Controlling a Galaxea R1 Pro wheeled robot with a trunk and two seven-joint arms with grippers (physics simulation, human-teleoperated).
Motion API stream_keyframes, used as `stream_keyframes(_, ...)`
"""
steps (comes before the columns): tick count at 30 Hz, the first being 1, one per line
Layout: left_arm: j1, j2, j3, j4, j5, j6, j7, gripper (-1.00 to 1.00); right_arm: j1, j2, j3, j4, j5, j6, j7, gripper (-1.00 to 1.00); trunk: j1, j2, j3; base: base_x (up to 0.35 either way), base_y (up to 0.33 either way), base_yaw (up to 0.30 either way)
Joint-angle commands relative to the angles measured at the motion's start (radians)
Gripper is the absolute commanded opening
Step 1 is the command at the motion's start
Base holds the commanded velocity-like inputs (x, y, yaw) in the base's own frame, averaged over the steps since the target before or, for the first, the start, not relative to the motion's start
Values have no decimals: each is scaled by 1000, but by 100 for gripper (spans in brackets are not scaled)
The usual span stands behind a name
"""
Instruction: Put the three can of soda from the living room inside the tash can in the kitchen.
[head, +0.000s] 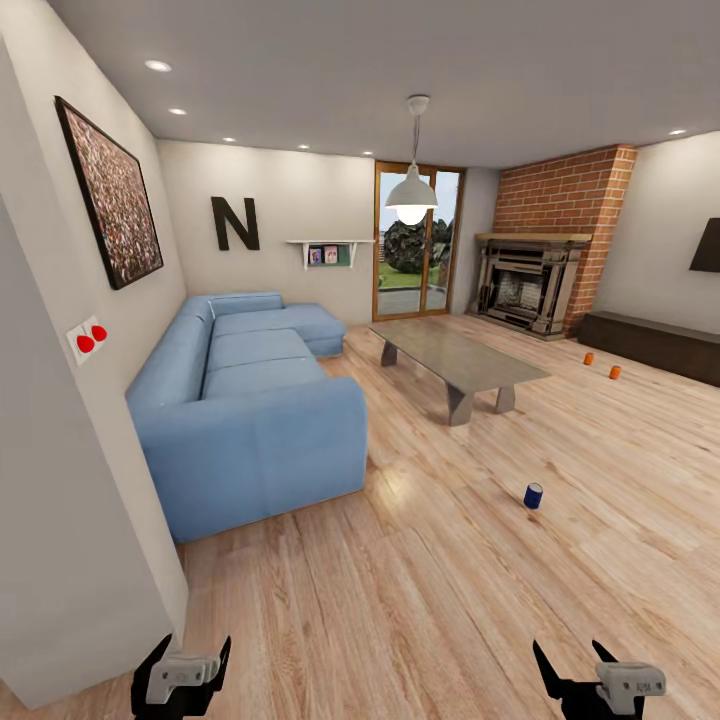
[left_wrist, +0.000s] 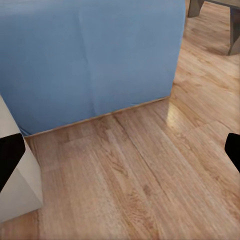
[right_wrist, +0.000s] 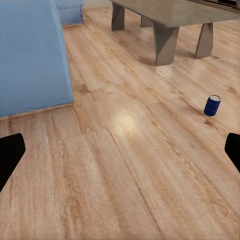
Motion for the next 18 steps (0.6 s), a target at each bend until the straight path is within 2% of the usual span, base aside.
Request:
stream_keyframes(1, 0, 0, 0, 0, 0, 0, 0, 100, 0, 0, 1, 1, 0, 0, -1, 100, 0, 0, 0, 0, 0, 0)
stream_keyframes(18, -1, 0, -4, 4, -1, -1, 0, 100, -2, 1, 3, 7, 0, -2, -3, 100, 0, 0, 0, 0, 0, 0)
